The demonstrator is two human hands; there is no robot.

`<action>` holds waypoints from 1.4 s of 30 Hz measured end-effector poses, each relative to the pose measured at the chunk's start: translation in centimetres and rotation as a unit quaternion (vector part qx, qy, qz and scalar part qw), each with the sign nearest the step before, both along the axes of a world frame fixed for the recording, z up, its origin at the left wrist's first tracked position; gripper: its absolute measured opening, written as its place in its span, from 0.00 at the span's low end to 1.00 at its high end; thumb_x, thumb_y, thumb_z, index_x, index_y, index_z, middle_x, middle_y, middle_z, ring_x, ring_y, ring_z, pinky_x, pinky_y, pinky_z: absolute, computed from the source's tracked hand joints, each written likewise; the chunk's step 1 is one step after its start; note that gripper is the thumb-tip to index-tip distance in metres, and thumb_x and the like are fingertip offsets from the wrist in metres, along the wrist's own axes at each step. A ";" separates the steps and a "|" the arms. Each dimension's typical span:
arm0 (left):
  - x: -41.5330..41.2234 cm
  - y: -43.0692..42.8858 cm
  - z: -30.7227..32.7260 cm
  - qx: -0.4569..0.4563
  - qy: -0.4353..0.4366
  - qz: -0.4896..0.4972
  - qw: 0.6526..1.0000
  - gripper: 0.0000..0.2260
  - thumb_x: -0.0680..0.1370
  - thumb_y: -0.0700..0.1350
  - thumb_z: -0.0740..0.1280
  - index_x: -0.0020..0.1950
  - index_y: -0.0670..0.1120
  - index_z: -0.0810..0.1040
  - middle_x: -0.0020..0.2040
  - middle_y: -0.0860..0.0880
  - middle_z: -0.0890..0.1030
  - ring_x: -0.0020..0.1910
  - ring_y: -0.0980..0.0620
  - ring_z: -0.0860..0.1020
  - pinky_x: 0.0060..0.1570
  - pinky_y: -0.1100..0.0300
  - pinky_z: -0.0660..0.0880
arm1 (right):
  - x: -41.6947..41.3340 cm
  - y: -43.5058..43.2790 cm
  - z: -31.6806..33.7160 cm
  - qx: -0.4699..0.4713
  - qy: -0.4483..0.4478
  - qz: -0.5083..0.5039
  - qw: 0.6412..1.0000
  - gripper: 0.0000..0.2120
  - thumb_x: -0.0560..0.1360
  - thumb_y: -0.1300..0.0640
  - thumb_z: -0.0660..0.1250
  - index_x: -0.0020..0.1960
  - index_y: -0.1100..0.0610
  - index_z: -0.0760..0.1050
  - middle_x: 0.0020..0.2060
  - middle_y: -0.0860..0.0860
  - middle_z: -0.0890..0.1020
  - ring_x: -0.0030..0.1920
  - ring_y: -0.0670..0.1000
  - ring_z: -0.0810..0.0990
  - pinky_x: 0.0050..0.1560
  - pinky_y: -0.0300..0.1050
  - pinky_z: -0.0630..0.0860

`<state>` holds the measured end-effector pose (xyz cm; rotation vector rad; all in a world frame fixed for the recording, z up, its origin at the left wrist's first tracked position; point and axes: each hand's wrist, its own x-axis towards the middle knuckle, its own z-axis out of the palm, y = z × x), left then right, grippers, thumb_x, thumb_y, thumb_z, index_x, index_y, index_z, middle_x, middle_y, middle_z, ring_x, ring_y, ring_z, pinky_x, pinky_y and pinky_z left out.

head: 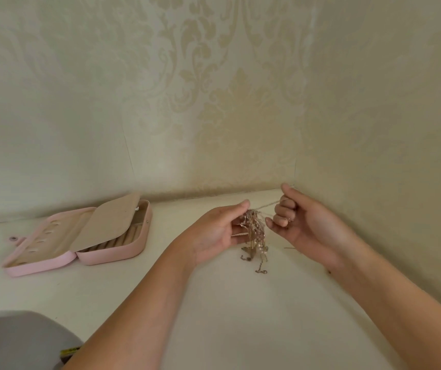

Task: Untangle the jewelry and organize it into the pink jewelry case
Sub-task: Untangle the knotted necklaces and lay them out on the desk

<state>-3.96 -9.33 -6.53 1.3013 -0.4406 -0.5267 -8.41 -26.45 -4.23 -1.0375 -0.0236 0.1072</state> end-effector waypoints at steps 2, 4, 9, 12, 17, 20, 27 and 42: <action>0.0 0.1 0.3 -0.049 0.025 0.008 0.998 0.12 0.73 0.51 0.65 0.47 0.44 0.78 0.40 0.47 0.80 0.38 0.52 0.80 0.42 0.59 0.78 | 0.0 -0.2 0.2 0.032 -0.003 -0.001 0.999 0.20 0.74 0.49 0.65 0.27 0.53 0.64 0.24 0.49 0.64 0.27 0.49 0.68 0.48 0.46 0.74; 0.1 0.3 0.5 -0.091 0.041 0.030 0.995 0.10 0.72 0.50 0.66 0.46 0.44 0.76 0.39 0.46 0.78 0.37 0.51 0.78 0.40 0.58 0.77 | -0.1 -0.3 0.2 0.046 -0.014 0.005 0.999 0.20 0.70 0.48 0.68 0.25 0.53 0.64 0.25 0.50 0.68 0.30 0.49 0.73 0.51 0.47 0.76; 0.4 0.2 0.3 -0.098 0.028 0.060 0.993 0.11 0.70 0.52 0.67 0.31 0.49 0.81 0.36 0.46 0.76 0.37 0.50 0.74 0.40 0.58 0.75 | -0.3 0.0 0.3 0.084 -0.038 0.016 0.996 0.16 0.63 0.50 0.72 0.25 0.53 0.67 0.22 0.49 0.66 0.28 0.48 0.72 0.43 0.43 0.81; 0.3 0.2 0.3 -0.107 0.007 0.026 0.994 0.12 0.69 0.55 0.69 0.30 0.49 0.81 0.32 0.49 0.79 0.32 0.53 0.77 0.35 0.61 0.77 | -0.6 0.2 0.4 0.118 -0.038 0.050 0.991 0.09 0.64 0.52 0.73 0.35 0.58 0.80 0.20 0.46 0.61 0.21 0.45 0.64 0.31 0.38 0.77; -0.1 0.1 0.4 -0.081 -0.017 -0.025 0.996 0.11 0.67 0.55 0.71 0.32 0.49 0.80 0.31 0.51 0.79 0.31 0.55 0.78 0.39 0.61 0.77 | -0.7 0.5 0.0 -0.014 -0.032 0.037 0.999 0.08 0.71 0.58 0.66 0.47 0.60 0.80 0.25 0.47 0.66 0.20 0.42 0.62 0.25 0.34 0.71; 0.0 0.1 0.4 -0.072 -0.001 0.013 0.997 0.11 0.71 0.52 0.66 0.33 0.46 0.77 0.30 0.50 0.77 0.28 0.55 0.76 0.31 0.63 0.76 | -0.1 0.1 -0.7 -0.187 -0.035 -0.056 0.980 0.05 0.77 0.62 0.65 0.45 0.61 0.79 0.30 0.50 0.71 0.24 0.45 0.68 0.34 0.37 0.77; 0.4 -0.1 -0.5 0.037 -0.035 0.086 0.995 0.12 0.73 0.51 0.68 0.36 0.45 0.72 0.30 0.49 0.75 0.28 0.54 0.73 0.30 0.63 0.74 | -0.2 0.7 -1.5 -0.441 -0.098 -0.163 0.877 0.03 0.73 0.57 0.72 0.43 0.54 0.78 0.37 0.48 0.79 0.34 0.44 0.75 0.34 0.35 0.70; 0.1 0.1 -0.4 0.039 -0.065 0.082 0.994 0.10 0.67 0.52 0.72 0.28 0.51 0.77 0.36 0.50 0.81 0.38 0.54 0.80 0.42 0.62 0.76 | -1.1 1.8 -1.6 -0.390 -0.048 -0.106 0.914 0.02 0.72 0.64 0.71 0.41 0.59 0.82 0.34 0.57 0.84 0.33 0.47 0.80 0.35 0.35 0.78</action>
